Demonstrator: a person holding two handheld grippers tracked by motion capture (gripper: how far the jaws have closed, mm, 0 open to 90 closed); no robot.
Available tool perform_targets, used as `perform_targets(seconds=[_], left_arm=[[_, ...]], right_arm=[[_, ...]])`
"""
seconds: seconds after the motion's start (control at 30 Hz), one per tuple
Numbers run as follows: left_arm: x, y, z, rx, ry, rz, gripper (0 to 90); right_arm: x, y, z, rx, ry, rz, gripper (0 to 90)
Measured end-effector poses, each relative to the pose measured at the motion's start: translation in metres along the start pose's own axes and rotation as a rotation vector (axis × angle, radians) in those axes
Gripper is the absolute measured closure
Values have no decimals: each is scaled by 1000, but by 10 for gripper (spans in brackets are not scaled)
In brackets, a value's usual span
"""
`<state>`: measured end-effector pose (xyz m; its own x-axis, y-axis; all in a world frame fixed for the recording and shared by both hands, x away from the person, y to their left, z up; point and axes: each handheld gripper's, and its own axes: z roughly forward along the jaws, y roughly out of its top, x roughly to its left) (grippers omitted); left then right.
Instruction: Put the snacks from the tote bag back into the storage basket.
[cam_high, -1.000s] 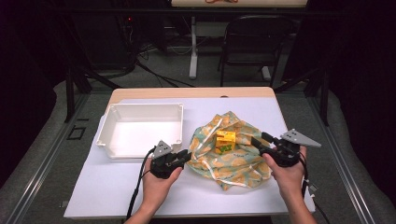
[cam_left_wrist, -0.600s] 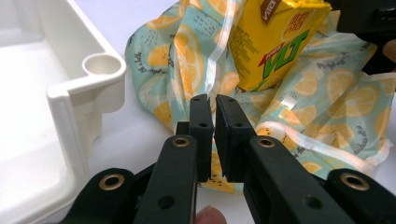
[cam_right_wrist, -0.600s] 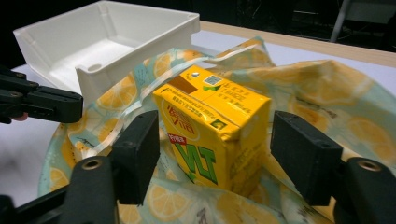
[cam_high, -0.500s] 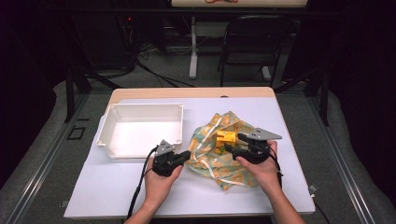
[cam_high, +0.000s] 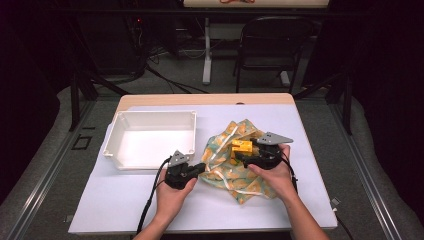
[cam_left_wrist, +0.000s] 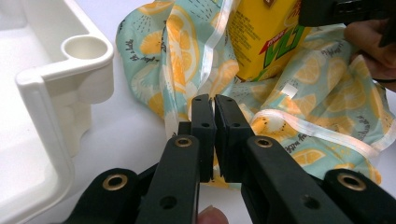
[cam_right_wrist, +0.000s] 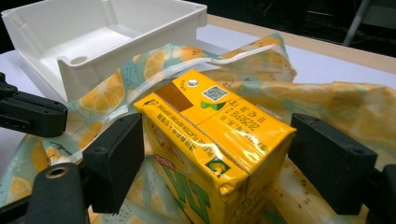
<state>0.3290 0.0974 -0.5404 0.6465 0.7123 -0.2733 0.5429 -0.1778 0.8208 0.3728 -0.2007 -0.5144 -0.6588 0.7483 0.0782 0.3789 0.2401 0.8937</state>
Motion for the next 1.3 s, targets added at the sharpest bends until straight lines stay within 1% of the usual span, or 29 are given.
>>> perform_targets(seconds=[0.13,0.27,0.33,0.37,0.43,0.47,0.5,0.53,0.57,0.63,0.67,0.7,0.73,0.8,0.87,0.97,1.03,1.13,1.23,1.3], left_arm=[[0,0,1,5,-8,6,870],[0,-1,1,6,-19,16,876],[0,0,1,8,-24,20,880],[0,0,1,7,-24,22,881],[0,0,1,7,-23,18,882],[0,0,1,6,-23,18,883],[0,0,0,7,-23,18,883],[0,0,0,6,-24,14,883],[0,0,0,5,-24,13,883],[0,0,0,2,-26,17,883],[-1,0,0,2,-25,18,883],[-1,0,0,2,-26,17,883],[-1,0,-1,2,-26,19,883],[-1,0,-1,1,-22,15,882],[-1,0,-1,-2,-21,14,880],[-1,1,-2,-4,-18,13,871],[-1,1,-4,-8,-15,11,844],[0,1,-5,-25,-14,8,769],[0,3,-8,-44,-10,6,695],[-1,4,-11,-57,-12,10,669]], right_arm=[[-3,-3,7,13,28,7,169],[-10,-5,10,-15,67,25,170],[-13,-5,11,-13,86,29,172],[-13,-4,12,-6,90,21,181],[-10,-2,13,-1,105,-2,247],[-8,-1,14,11,103,-26,258],[-7,0,14,21,91,-38,275],[-5,0,15,35,74,-46,323],[-5,0,15,51,68,-57,375],[-3,-1,17,71,62,-60,389],[-2,-2,17,81,49,-70,426],[-1,-2,17,81,43,-68,490],[0,-2,16,76,48,-55,491],[4,-1,16,82,22,-53,496],[7,-2,14,79,10,-45,499],[10,-1,10,60,1,-27,503],[12,1,5,43,-5,-10,505],[15,7,-2,22,-20,-10,507],[17,12,-8,6,-17,3,508],[18,16,-11,-2,-18,9,508]])
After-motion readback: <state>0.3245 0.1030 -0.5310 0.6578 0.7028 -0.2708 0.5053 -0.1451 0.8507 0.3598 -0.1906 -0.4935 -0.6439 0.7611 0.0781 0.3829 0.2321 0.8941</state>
